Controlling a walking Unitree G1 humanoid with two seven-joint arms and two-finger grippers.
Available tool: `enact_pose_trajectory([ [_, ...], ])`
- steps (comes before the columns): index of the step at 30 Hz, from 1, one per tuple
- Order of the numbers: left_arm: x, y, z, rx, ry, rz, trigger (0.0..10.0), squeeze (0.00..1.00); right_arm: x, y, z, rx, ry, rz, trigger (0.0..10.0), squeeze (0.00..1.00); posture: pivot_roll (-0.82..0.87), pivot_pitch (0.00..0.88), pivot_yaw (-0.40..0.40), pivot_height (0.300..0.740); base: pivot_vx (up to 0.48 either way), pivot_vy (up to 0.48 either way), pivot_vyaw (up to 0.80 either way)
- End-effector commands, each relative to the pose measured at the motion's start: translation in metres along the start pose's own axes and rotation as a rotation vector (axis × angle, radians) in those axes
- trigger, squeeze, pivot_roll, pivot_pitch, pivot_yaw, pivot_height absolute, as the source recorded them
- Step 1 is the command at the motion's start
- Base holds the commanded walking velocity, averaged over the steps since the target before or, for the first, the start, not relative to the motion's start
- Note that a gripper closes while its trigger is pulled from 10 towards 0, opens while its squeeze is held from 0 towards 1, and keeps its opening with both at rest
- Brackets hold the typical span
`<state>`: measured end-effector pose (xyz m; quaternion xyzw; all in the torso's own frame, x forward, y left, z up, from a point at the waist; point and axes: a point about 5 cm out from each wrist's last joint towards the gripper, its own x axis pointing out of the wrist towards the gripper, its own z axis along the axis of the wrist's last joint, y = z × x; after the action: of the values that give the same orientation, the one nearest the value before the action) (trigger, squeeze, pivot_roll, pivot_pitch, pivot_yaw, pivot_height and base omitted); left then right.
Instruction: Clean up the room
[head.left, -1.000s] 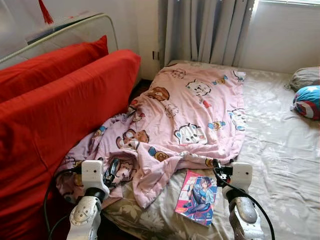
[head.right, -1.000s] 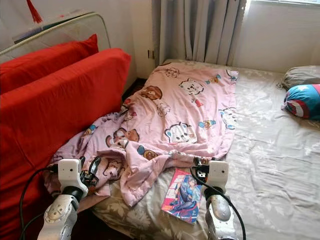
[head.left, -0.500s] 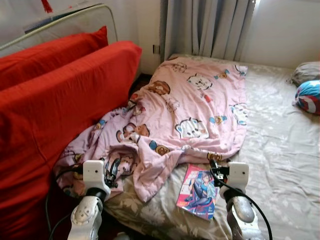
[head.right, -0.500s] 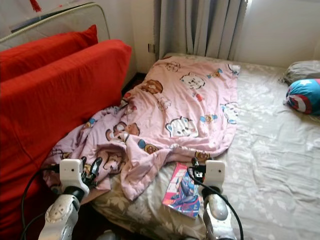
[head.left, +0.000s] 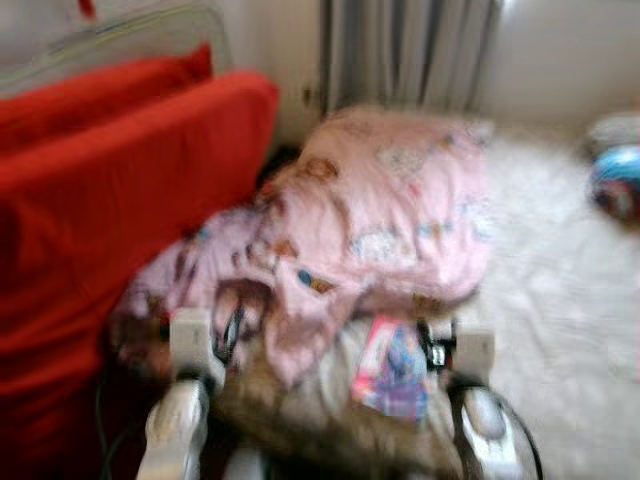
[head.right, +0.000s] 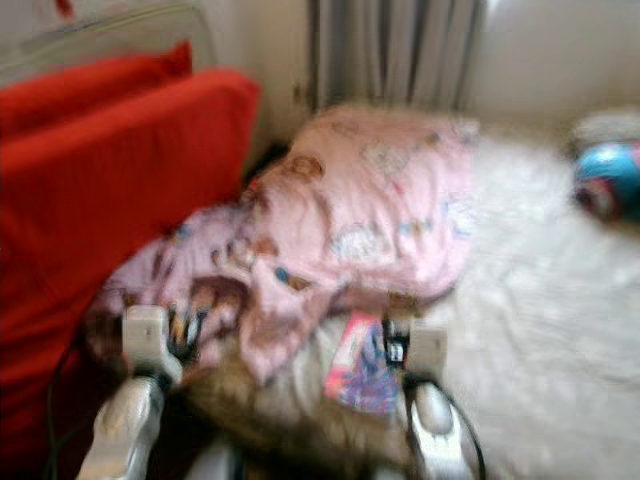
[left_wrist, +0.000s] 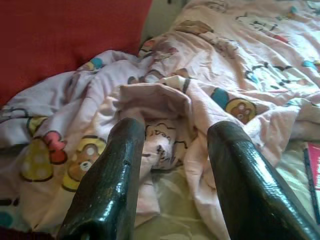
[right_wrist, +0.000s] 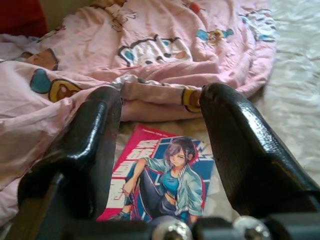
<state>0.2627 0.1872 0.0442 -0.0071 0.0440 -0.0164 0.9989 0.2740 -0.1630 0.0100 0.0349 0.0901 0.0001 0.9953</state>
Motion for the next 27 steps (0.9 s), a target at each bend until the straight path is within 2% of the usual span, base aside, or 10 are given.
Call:
enact_pose_trajectory([
  [1,0.0027,-0.0004,0.0050,0.004,-0.014,-0.008,10.0,0.00,0.0001,0.0011,-0.0009,0.003,0.008,0.003,10.0,0.00,0.00,0.044,0.007,0.660,0.000,0.000,0.00],
  [27,-0.0002,-0.0013,0.0025,-0.001,-0.003,-0.015,10.0,0.00,-0.0002,0.0080,-0.0059,0.011,0.048,0.029,10.0,0.00,0.00,0.050,0.005,0.645,0.000,0.000,0.00],
])
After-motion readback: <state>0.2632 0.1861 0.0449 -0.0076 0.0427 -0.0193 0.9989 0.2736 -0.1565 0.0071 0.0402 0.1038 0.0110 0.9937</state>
